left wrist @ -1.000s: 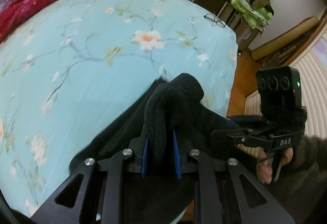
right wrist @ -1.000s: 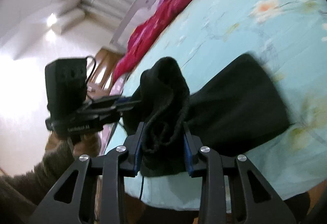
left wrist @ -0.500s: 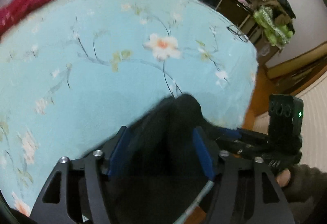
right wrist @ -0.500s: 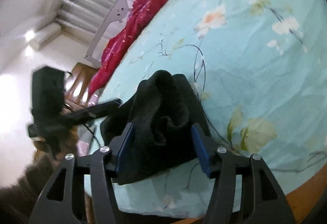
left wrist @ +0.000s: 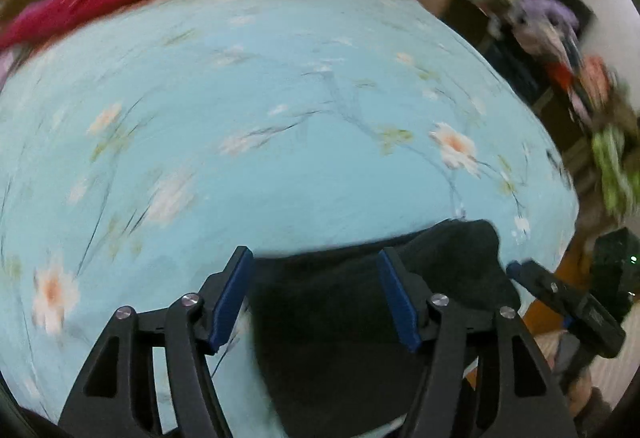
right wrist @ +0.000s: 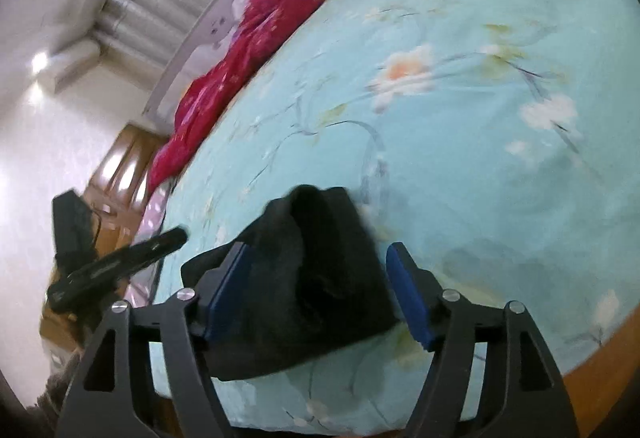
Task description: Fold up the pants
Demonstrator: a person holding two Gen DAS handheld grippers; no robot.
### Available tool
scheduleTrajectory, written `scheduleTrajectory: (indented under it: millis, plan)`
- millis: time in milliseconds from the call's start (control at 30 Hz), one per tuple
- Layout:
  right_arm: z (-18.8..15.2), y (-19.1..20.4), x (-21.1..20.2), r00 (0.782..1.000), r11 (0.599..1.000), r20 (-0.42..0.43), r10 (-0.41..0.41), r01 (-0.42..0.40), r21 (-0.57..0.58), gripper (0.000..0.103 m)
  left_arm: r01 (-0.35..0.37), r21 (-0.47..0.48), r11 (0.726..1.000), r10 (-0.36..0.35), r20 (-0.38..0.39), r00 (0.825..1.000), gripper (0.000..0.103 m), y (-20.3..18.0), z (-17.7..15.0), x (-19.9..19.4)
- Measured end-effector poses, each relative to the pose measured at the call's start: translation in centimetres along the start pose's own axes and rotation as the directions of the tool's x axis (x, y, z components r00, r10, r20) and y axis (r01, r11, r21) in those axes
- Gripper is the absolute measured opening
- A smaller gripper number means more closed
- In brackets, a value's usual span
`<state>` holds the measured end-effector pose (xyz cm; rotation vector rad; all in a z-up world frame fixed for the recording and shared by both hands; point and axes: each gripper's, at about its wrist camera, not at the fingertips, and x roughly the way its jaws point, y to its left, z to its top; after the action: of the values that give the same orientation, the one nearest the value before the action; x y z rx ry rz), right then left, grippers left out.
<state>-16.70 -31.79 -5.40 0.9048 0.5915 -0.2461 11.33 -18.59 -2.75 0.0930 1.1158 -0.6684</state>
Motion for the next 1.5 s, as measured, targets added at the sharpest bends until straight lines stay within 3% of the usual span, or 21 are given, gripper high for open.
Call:
scheduleTrajectory:
  millis: [100, 133, 167, 200, 267, 300, 400, 433, 533, 633, 733, 867, 1067, 1233, 1500]
  plan:
    - [-0.1, 1.6, 2.6, 0.999, 0.995, -0.025, -0.028, 0.025, -0.092, 0.071, 0.009, -0.124, 0.992, -0.015, -0.046, 0.999, 0.071, 2.8, -3.3, 0.7]
    - [-0.5, 1.4, 2.9, 0.998, 0.992, -0.038, -0.048, 0.043, -0.115, 0.066, 0.014, -0.151, 0.988, -0.025, -0.067, 0.997, 0.071, 2.9, -3.7, 1.5]
    - [-0.4, 1.7, 4.4, 0.994, 0.986, -0.080, -0.081, 0.068, -0.149, 0.036, 0.023, -0.179, 0.984, -0.039, -0.083, 0.996, 0.065, 3.3, -4.3, 1.9]
    - [-0.1, 1.8, 5.2, 0.991, 0.984, -0.110, -0.082, 0.063, -0.165, 0.026, 0.036, -0.202, 0.979, -0.054, -0.085, 0.995, 0.054, 3.1, -4.6, 2.4]
    - [0.6, 2.3, 5.0, 0.992, 0.984, -0.106, -0.071, 0.053, -0.171, 0.021, 0.027, -0.202, 0.979, -0.043, -0.073, 0.996, 0.051, 2.4, -4.4, 3.2]
    - [0.7, 2.4, 4.9, 0.992, 0.982, -0.100, -0.077, 0.059, -0.177, 0.021, -0.011, -0.190, 0.982, -0.002, -0.072, 0.997, 0.052, 1.8, -4.0, 4.0]
    - [0.8, 1.0, 6.6, 0.980, 0.971, -0.129, -0.152, 0.123, -0.207, 0.020, -0.103, -0.133, 0.986, 0.091, -0.099, 0.991, 0.059, 1.1, -3.7, 6.4]
    - [0.8, 0.4, 7.0, 0.981, 0.974, -0.139, -0.138, 0.108, -0.198, 0.020, -0.107, -0.144, 0.984, 0.092, -0.105, 0.990, 0.059, 1.2, -3.8, 6.7]
    - [1.9, -0.2, 6.0, 0.982, 0.993, -0.179, -0.059, 0.038, -0.114, 0.030, -0.076, -0.172, 0.982, 0.059, -0.097, 0.994, 0.059, 1.5, -3.8, 5.0]
    - [2.2, -0.7, 3.6, 0.987, 0.998, -0.159, -0.012, 0.001, -0.064, 0.057, -0.020, -0.190, 0.981, 0.009, -0.059, 0.998, 0.058, 2.0, -4.7, 2.0]
    - [1.9, -2.1, 1.8, 0.991, 1.000, -0.137, 0.002, -0.005, -0.020, 0.067, 0.007, -0.179, 0.984, -0.012, -0.029, 0.999, 0.070, 2.3, -5.9, 0.4]
    - [1.1, -2.4, 2.1, 0.985, 1.000, -0.173, 0.008, -0.008, 0.003, 0.080, 0.003, -0.165, 0.986, -0.016, -0.075, 0.997, 0.071, 2.1, -7.0, 1.4]
    - [0.8, -1.3, 5.5, 0.956, 0.995, -0.292, -0.043, 0.016, -0.094, 0.082, -0.013, -0.189, 0.982, -0.006, -0.100, 0.995, 0.071, 2.0, -7.2, 2.5]
    - [1.5, -0.9, 6.6, 0.942, 0.993, -0.331, -0.048, 0.010, -0.117, 0.084, -0.047, -0.160, 0.986, 0.034, -0.088, 0.996, 0.071, 1.2, -6.5, 2.7]
    - [2.3, 0.2, 8.5, 0.913, 0.983, -0.405, -0.054, -0.023, -0.183, 0.084, -0.051, -0.175, 0.983, 0.034, -0.097, 0.995, 0.072, 1.1, -5.6, 3.1]
